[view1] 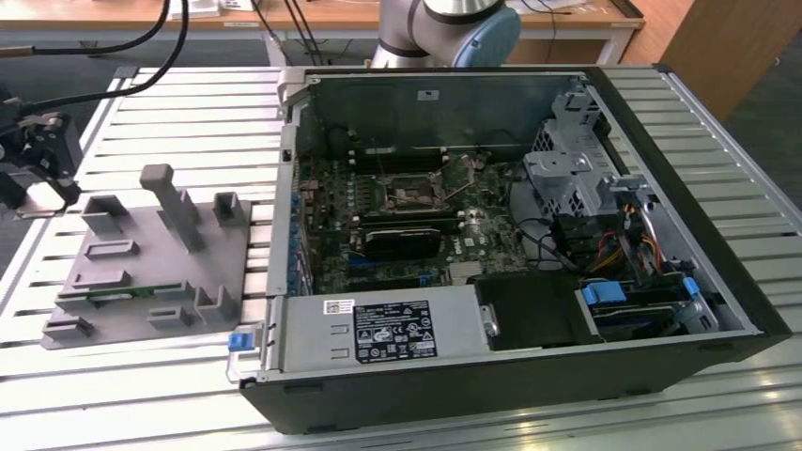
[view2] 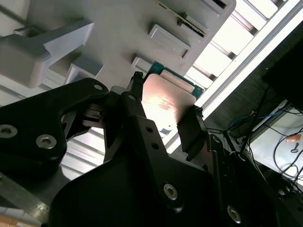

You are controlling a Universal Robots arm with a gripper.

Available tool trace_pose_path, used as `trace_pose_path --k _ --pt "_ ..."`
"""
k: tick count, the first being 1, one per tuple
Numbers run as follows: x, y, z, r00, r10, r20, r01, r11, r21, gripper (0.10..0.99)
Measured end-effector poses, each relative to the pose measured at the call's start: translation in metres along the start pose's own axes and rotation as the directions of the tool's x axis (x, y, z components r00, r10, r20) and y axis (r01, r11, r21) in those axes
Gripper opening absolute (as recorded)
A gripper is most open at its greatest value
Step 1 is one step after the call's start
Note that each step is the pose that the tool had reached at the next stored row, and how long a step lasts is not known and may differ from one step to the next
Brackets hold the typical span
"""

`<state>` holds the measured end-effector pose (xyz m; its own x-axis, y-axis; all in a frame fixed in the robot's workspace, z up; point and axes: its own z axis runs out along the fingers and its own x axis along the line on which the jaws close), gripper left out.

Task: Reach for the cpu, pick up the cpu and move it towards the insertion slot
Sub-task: 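Pick up the cpu and move it towards the insertion slot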

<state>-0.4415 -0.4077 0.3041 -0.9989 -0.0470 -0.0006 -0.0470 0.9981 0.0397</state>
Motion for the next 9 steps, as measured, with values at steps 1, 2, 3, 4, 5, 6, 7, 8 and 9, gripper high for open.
trace_pose_path --k 1,2,3,4,5,6,7,8,9 --pt "0.0 0.0 -0.0007 1.0 0.0 0.0 0.0 1.0 0.0 0.541" --pt "0.0 0.0 -0.0012 1.0 0.0 0.0001 0.0 1.0 0.0 0.541" --pt "0.0 0.0001 -0.0017 1.0 0.0 0.0001 0.0 1.0 0.0 0.541" --pt "0.0 0.0001 -0.0022 1.0 0.0 0.0001 0.0 1.0 0.0 0.541" --pt "0.0 0.0001 -0.0028 1.0 0.0 0.0 0.0 1.0 0.0 0.541" --pt "0.0 0.0001 -0.0033 1.0 0.0 0.0001 0.0 1.0 0.0 0.541" --pt "0.0 0.0002 -0.004 1.0 0.0 0.0 0.0 1.0 0.0 0.541" --pt "0.0 0.0002 -0.0047 1.0 0.0 0.0001 0.0 1.0 0.0 0.541" --pt "0.0 0.0003 -0.0056 1.0 0.0 0.0 0.0 1.0 0.0 0.541"
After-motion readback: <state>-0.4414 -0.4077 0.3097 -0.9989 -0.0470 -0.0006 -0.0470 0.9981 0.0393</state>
